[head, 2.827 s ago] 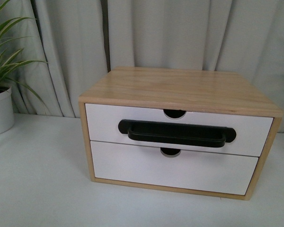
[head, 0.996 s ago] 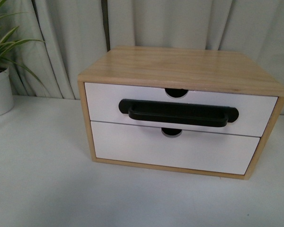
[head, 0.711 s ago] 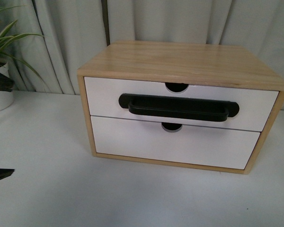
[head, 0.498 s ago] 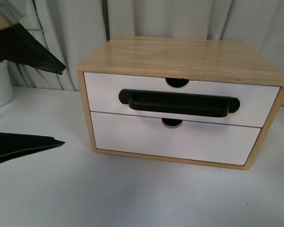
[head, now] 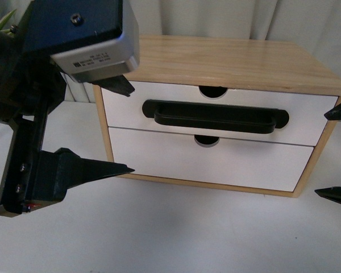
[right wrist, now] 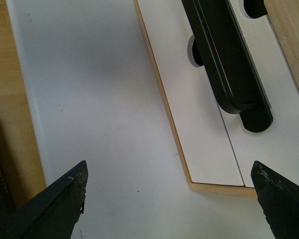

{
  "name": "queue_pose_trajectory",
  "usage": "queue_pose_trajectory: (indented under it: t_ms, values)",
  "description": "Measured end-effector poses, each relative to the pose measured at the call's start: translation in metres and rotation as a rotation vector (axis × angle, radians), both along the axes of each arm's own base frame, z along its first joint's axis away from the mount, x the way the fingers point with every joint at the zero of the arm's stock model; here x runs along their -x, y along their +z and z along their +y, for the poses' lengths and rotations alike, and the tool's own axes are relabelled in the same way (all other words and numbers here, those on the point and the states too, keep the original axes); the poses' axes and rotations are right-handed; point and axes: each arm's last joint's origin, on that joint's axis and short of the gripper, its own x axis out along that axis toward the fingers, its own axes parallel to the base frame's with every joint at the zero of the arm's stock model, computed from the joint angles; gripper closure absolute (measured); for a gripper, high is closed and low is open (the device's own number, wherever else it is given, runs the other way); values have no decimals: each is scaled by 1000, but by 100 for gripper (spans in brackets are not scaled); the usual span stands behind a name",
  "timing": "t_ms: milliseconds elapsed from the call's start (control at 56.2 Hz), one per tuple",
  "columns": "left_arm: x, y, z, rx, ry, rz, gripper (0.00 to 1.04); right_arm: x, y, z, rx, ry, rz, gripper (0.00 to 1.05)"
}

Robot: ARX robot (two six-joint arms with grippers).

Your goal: Pull drawer

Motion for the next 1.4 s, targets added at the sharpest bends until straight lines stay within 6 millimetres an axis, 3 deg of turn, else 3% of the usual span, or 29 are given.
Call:
queue_pose_trajectory:
  t_ms: [213,711,1084,1404]
  values:
    - [-5,-8,-9,-40,-22,-12,6,-15,-6,8,17,30,-38,9]
    - [-15,-10,-24,-86,-64,-60,6,-28,-11,22,33,77,-61,9]
    - [-23,-8,-48,-88,-114,-86,6,-28,-14,18,58,79,-45,9]
    - [-29,-18,-58,-111,-132,-75,6,-29,-14,10,53,62,-48,9]
